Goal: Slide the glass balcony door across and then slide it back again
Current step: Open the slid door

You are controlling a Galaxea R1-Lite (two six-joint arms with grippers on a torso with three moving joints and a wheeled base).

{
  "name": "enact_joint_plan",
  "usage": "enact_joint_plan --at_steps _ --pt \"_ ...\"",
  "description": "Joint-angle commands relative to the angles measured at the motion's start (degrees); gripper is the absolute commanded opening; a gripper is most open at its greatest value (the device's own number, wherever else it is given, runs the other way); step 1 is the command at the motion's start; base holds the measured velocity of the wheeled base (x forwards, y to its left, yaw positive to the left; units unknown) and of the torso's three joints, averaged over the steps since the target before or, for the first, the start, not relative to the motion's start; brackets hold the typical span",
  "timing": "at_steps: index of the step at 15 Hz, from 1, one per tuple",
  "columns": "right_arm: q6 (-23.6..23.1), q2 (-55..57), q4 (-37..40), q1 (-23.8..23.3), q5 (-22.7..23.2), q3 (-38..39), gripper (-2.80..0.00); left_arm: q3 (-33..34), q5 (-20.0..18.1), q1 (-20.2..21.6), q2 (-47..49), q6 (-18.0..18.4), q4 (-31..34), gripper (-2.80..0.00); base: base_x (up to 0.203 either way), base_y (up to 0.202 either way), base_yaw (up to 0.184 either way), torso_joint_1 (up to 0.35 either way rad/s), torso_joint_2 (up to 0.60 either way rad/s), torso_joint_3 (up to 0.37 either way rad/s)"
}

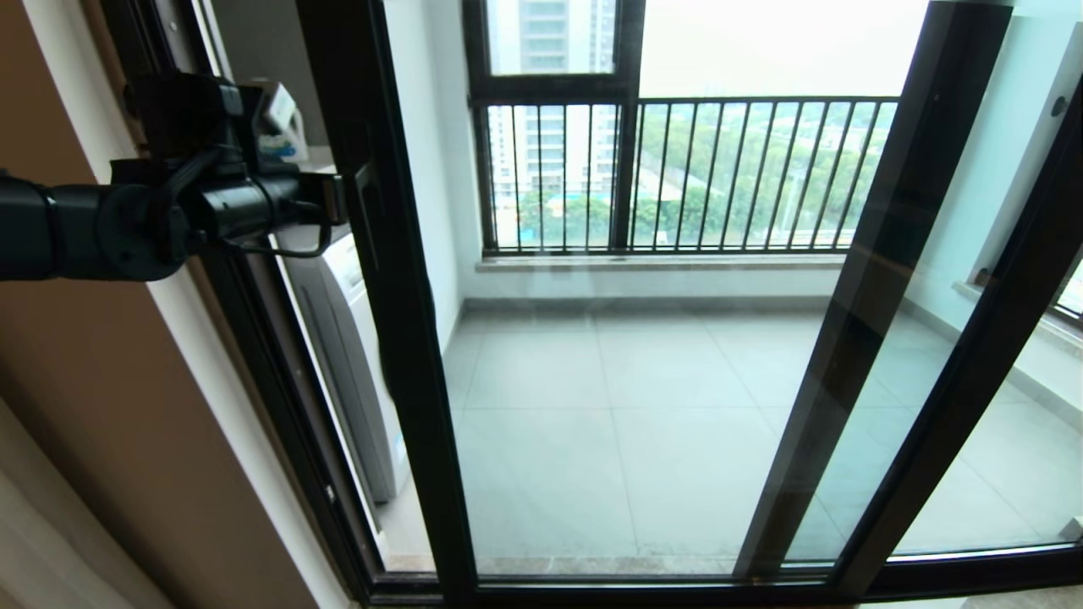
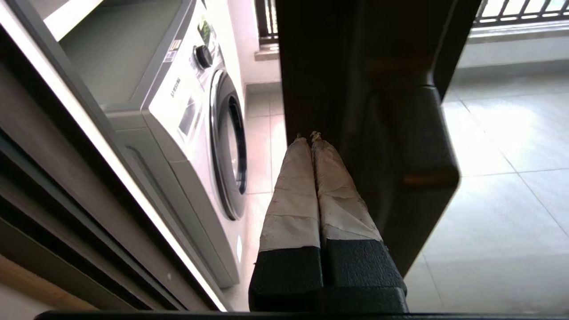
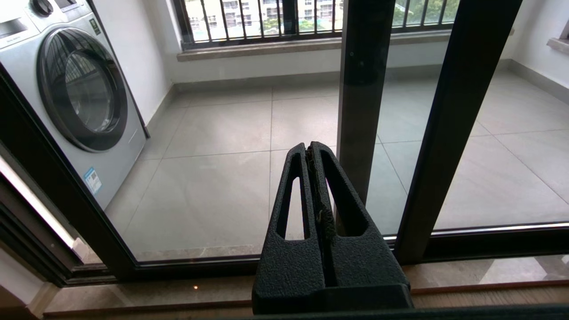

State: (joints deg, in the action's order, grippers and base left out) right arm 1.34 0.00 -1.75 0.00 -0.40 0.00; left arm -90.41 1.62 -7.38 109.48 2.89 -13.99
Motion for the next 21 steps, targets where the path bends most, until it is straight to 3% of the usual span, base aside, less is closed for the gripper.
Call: enact_joint_plan --at_steps 1,6,21 --pt "0.0 0.0 0.0 0.0 0.0 0.7 -2.8 -1.1 0.3 -1.9 0.3 -0.1 -0.1 -2.8 0.0 0.0 0.0 0.0 0.0 0.0" --pt "0.0 0.0 0.0 0.0 0.0 0.7 -2.8 -2.3 1.1 -7.5 -0.5 0.0 -0.1 -2.8 0.0 0.0 0.0 0.0 0.0 0.0" --pt "0.0 0.0 0.0 0.0 0.0 0.7 -2.8 -3.9 4.7 -17.1 0.4 0.0 0.0 -2.8 0.0 0.0 0.0 0.0 0.0 0.0"
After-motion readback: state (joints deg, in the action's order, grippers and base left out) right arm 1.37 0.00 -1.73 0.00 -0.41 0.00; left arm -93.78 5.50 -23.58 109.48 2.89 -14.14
